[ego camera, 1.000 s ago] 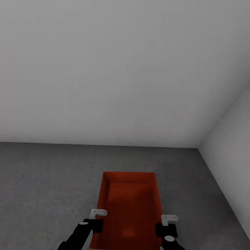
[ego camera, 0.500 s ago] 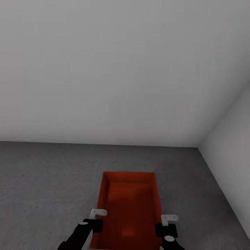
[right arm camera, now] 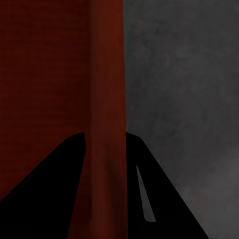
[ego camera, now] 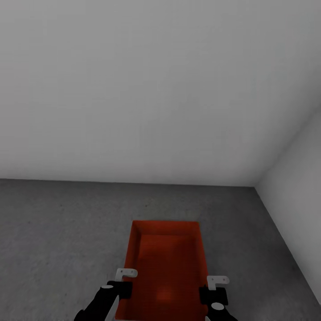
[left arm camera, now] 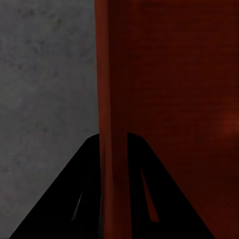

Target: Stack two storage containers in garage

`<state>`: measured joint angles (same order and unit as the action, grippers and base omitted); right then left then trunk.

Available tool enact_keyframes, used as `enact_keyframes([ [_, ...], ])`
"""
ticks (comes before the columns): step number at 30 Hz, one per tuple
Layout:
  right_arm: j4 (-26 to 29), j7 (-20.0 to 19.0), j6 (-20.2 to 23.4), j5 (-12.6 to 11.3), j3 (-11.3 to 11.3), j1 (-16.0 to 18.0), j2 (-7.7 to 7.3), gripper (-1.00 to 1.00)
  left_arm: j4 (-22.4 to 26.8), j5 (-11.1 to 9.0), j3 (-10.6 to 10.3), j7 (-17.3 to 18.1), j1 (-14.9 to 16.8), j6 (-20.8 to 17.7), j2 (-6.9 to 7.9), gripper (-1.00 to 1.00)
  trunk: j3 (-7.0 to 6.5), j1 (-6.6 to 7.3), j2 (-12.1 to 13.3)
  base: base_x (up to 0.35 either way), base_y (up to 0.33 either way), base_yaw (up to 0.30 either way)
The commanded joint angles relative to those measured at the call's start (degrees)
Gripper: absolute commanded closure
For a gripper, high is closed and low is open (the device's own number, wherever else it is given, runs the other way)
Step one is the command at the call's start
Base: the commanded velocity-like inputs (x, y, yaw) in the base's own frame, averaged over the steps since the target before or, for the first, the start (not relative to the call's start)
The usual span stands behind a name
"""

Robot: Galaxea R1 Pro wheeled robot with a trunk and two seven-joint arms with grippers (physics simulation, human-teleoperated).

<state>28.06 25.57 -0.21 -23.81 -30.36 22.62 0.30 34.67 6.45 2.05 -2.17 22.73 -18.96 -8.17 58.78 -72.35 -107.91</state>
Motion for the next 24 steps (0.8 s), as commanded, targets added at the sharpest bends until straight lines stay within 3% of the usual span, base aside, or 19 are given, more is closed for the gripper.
enact_keyframes([
  [1,0.1,-0.3,0.0,-1.7,-0.2,0.1,-0.04,1.00,0.1,1.6,-0.7,-0.3,-0.1,-0.3,-0.03,1.00,0.23,-0.22,-0.4,0.000,0.000,0.000],
  [20,0.1,-0.3,0.0,-1.7,-0.2,0.1,-0.04,1.00,0.1,1.5,-0.7,-0.3,-0.1,-0.4,-0.04,1.00,3.66,-4.39,-8.1,0.000,0.000,0.000],
  [24,0.1,-0.3,0.0,-1.7,-0.2,0.1,-0.03,1.00,0.1,1.6,-0.7,-0.3,-0.1,-0.3,-0.05,1.00,3.66,-4.39,-8.1,0.000,0.000,0.000],
])
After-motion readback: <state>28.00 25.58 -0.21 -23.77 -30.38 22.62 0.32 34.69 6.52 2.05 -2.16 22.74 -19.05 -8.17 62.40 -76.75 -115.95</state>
